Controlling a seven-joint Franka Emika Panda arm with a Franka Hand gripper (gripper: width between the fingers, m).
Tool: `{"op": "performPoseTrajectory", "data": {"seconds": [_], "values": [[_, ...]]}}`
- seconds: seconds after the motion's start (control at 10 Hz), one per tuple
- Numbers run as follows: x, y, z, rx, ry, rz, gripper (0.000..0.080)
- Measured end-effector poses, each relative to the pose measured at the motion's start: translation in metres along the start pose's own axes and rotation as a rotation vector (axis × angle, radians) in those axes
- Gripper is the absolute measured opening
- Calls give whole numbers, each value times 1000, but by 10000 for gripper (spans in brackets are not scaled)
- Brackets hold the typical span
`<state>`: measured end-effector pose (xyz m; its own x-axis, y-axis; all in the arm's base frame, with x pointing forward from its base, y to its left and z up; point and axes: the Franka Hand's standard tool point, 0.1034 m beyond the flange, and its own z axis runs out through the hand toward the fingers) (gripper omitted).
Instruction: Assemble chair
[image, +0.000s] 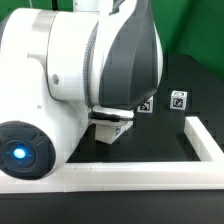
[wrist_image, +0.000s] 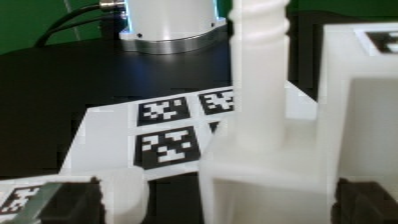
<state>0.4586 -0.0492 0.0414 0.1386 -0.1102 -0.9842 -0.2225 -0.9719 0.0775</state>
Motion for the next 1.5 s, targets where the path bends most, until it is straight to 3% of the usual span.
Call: {"op": "performPoseTrajectory", "data": {"seconds": [0.2,0.3,0.5,0.7,1.2,1.3,1.5], "values": [[5,3,-2,1,28,-2,649],[0,2,-4,3,39,6,649],[13,-3,-21,7,225,-12,649],[5,-1,-26,17,354,-58,649],[-27,15,-66,58,728,-130,649],[-22,15,-75,58,836,-127,649],[-23,16,-72,63,947,-122,649]]}}
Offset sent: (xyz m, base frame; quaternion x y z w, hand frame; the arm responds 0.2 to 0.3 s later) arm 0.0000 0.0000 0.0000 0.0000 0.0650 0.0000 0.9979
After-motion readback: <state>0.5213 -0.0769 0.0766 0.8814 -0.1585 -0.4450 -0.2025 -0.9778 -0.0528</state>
